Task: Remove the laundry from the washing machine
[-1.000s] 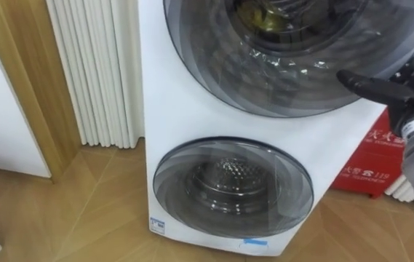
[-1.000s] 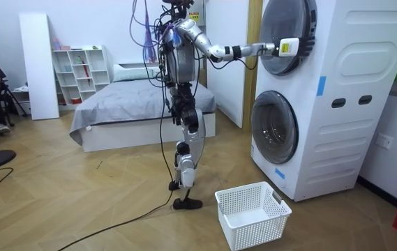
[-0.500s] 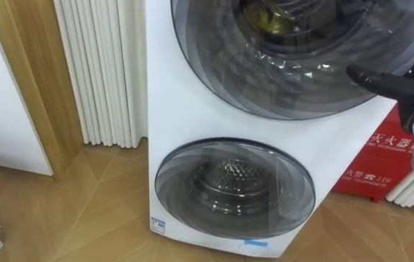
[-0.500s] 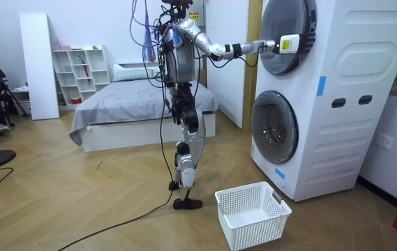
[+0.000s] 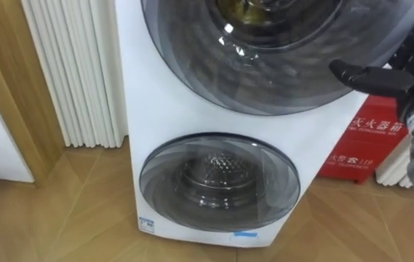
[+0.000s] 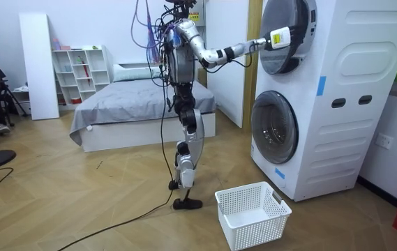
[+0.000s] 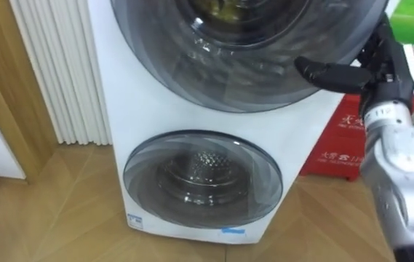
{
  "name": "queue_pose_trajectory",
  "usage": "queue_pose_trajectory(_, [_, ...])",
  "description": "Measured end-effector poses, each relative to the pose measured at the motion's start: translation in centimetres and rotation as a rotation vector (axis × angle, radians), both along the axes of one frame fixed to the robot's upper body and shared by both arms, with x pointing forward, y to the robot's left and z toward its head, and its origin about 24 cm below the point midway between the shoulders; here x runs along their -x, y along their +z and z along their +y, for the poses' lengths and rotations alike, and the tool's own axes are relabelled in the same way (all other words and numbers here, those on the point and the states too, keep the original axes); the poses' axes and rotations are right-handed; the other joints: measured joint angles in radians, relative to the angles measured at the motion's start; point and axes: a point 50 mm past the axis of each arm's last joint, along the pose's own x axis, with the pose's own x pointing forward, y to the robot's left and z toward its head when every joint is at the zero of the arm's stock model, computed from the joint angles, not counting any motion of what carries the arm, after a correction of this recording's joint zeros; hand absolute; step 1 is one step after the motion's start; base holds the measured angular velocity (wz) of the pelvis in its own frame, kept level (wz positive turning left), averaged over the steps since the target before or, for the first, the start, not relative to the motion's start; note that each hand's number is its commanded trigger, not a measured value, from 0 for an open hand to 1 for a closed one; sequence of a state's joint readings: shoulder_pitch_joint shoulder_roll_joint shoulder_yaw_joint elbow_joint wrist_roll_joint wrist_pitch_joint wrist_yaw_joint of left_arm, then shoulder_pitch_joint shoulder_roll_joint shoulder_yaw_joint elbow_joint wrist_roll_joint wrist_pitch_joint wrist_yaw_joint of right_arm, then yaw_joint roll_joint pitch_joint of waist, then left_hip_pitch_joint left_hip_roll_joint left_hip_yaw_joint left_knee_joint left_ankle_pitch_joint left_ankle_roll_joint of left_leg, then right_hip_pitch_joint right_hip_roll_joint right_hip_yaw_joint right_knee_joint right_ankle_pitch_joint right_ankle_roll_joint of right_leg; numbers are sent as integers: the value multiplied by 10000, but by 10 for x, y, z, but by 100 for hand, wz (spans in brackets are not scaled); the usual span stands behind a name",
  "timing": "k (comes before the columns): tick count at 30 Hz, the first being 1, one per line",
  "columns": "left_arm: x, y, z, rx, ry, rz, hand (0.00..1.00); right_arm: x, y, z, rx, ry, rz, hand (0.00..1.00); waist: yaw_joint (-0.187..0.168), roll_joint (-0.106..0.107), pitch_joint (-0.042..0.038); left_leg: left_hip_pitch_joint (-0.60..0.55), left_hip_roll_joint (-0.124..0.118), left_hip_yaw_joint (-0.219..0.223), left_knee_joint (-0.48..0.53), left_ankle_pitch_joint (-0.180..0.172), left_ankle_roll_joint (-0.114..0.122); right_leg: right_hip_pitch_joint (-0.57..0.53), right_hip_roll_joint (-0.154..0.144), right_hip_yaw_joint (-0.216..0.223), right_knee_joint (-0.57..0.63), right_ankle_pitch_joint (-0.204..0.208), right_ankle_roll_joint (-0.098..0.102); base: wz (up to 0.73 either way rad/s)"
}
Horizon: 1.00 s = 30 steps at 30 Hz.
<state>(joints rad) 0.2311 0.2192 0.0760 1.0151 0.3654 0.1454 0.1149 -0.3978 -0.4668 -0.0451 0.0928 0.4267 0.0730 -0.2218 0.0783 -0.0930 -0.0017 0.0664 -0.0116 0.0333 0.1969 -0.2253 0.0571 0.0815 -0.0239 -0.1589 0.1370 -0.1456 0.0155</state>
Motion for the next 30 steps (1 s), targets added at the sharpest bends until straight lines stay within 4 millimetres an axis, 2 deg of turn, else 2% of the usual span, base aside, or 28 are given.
queue_pose_trajectory(5, [-8, -1, -2, 38, -92, -254, 0, 24, 0, 12, 322, 403, -422, 0, -32, 169, -17, -10, 31, 207, -80, 0, -1, -111, 28, 162, 5, 9, -15, -12])
queue_pose_trajectory(8, [-5, -1, -3, 37, -132, -213, 0, 39, -4, 16, 597, 642, -560, 0, -185, 170, -15, 11, 38, 208, -137, -1, -2, -104, 34, 143, 6, 9, -15, 1])
queue_pose_trajectory(11, [-4, -2, -6, 134, -394, -248, 0, 45, -10, 20, 423, 885, -642, 0, -203, 175, -7, 139, 48, 382, -183, -3, -5, -73, 35, 217, 20, 12, -18, -6])
queue_pose_trajectory(14, [-5, -3, -9, 263, -492, -416, 0, 56, -15, 24, 261, 1129, -782, 0, -225, 210, 16, 148, 52, 425, -269, -8, -11, -89, 37, 238, 50, 16, -25, -5])
queue_pose_trajectory(15, [-4, -3, -9, 273, -499, -416, 0, 58, -16, 28, 180, 1289, -886, 0, -256, 274, 59, 151, 61, 432, -287, -10, -13, -138, 52, 299, 116, 18, -27, -8])
queue_pose_trajectory(16, [-3, -3, -9, 262, -515, -371, 0, 60, -18, 30, 169, 1363, -923, 0, -270, 280, 61, 151, 69, 434, -295, -16, -19, -162, 59, 321, 154, 18, -28, -9])
queue_pose_trajectory(20, [3, -5, -10, 275, -454, -127, 0, 70, -30, 38, 293, 1846, -812, 0, -513, 374, 37, 153, 100, 473, -295, -34, -36, -162, 94, 358, 161, 40, -61, -1])
queue_pose_trajectory(21, [6, -5, -11, 276, -438, -76, 0, 75, -38, 39, 297, 1980, -547, 0, -558, 405, 10, 162, 106, 509, -284, -35, -38, -156, 97, 359, 164, 41, -62, 0])
queue_pose_trajectory(24, [5, -7, -15, 343, -454, -92, 0, 86, -62, 43, 406, 2433, 718, 0, -582, 530, -5, 171, 105, 560, -252, -34, -37, -175, 99, 424, 163, 42, -62, -4])
queue_pose_trajectory(26, [5, -8, -19, 428, -470, -126, 0, 91, -71, 47, 355, 2784, 1166, 0, -631, 651, -30, 177, 100, 614, -268, -33, -36, -197, 99, 471, 163, 42, -63, -7])
queue_pose_trajectory(27, [4, -8, -21, 501, -473, -183, 0, 93, -74, 48, 327, 2924, 1287, 0, -645, 754, -29, 183, 95, 624, -273, -32, -34, -199, 95, 487, 164, 42, -63, -5])
queue_pose_trajectory(30, [1, -8, -22, 546, -453, -356, 0, 93, -74, 49, 330, 3130, 1284, 0, -711, 855, -15, 178, 118, 701, -283, -31, -36, -234, 112, 510, 165, 41, -63, -5])
